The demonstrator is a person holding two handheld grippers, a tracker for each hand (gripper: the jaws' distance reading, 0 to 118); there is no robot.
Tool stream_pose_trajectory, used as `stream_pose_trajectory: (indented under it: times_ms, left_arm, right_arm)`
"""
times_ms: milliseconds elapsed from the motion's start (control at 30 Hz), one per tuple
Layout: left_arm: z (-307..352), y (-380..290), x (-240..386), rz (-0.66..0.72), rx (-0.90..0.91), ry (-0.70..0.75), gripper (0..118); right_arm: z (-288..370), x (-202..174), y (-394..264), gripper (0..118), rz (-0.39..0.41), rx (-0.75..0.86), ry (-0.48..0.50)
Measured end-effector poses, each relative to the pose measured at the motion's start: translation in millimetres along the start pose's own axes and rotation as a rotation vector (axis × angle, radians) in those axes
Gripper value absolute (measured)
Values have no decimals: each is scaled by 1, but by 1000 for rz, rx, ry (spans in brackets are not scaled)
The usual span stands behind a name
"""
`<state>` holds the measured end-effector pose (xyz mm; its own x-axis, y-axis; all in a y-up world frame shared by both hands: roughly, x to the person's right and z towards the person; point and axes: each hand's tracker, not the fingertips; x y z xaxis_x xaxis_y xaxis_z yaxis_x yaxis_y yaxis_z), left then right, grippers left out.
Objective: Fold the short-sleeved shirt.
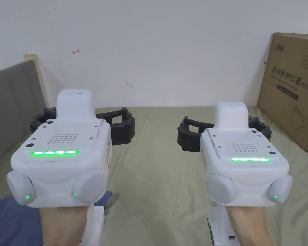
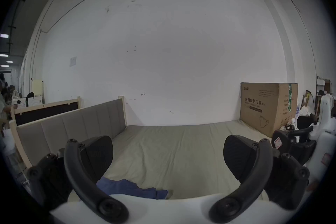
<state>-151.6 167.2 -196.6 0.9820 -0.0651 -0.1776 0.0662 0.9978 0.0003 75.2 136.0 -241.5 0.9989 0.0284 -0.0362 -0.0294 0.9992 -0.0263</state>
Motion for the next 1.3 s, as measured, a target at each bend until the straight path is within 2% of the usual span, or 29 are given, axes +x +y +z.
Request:
stream_pose_trajectory:
  times_ms: [933,1067,1100,1300]
  left_arm:
    - [0,-6,-3,-2,-2,-29,118]
    - [0,-7,-2,-7,-10,-22,118]
    - [0,-7,-2,-10,-11,-15,118]
    - [-2,-8,-6,-1,-13,-21,118]
  right_arm:
    - [-1,-4,-3,118,44,-1,-17]
    - [-1,-4,-4,118,35,-9,8]
    - [-2,-2,-2,118,19,38,-34]
    - [-2,-2,-3,118,13,25,-17]
